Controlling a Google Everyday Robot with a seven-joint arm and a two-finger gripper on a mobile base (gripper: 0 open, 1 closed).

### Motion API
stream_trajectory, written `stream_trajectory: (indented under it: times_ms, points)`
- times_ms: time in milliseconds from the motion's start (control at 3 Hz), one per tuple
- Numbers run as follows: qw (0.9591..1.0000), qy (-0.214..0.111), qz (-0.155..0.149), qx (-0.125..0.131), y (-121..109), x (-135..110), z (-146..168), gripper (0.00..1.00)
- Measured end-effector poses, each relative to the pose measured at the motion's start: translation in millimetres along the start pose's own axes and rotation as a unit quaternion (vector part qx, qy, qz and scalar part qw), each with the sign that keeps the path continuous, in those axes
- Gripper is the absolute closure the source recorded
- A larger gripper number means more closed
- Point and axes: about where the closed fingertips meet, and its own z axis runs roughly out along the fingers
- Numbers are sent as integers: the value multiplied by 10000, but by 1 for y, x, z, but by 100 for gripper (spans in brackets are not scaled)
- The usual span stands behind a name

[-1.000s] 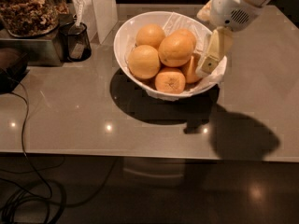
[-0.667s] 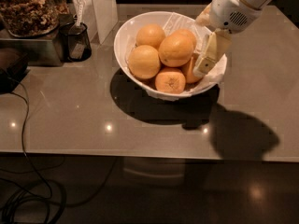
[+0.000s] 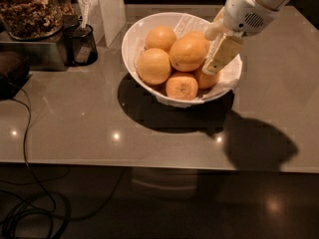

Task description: Pick orange from white bowl

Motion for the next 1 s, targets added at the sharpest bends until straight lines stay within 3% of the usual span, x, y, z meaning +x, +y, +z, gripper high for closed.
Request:
stream_trajectory:
  times_ms: [333, 1000]
  points:
    - [10000, 18, -57, 4, -4, -3, 3, 19]
    - [9998, -41, -178, -50, -18, -18, 12, 21]
